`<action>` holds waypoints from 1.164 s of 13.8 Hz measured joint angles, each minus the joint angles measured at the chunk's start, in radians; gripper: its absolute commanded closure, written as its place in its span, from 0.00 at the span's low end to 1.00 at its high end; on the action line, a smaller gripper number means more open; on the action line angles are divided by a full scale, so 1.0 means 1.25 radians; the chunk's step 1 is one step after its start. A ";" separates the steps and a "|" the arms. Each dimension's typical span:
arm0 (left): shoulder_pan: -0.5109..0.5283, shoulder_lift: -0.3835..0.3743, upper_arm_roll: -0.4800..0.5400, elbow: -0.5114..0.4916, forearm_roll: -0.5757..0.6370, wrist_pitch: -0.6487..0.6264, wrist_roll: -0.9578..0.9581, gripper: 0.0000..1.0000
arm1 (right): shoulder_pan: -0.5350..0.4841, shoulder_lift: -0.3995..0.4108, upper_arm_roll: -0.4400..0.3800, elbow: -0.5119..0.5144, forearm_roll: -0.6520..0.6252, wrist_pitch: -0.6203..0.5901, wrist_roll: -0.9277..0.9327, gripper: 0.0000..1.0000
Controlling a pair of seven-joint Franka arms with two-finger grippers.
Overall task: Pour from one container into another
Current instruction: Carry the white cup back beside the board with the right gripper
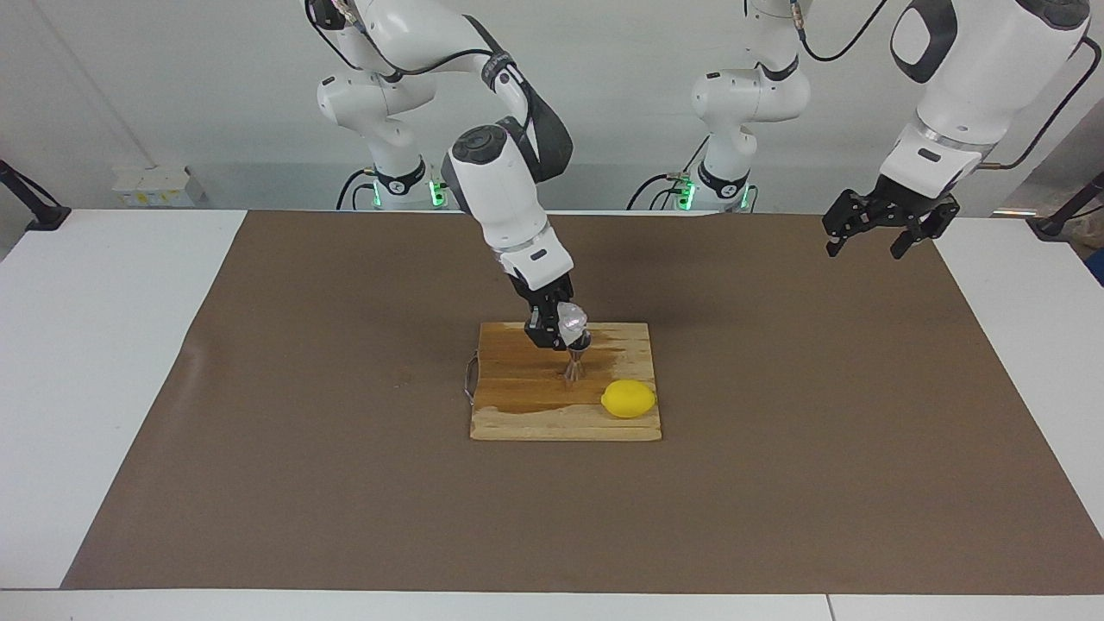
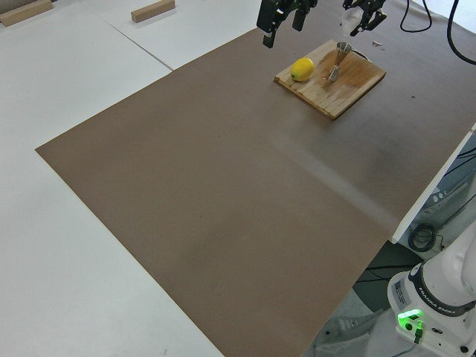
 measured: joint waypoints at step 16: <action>0.000 0.000 0.000 0.000 0.000 0.000 0.000 0.00 | -0.412 -0.046 -0.006 -0.305 0.656 -0.065 -1.019 0.91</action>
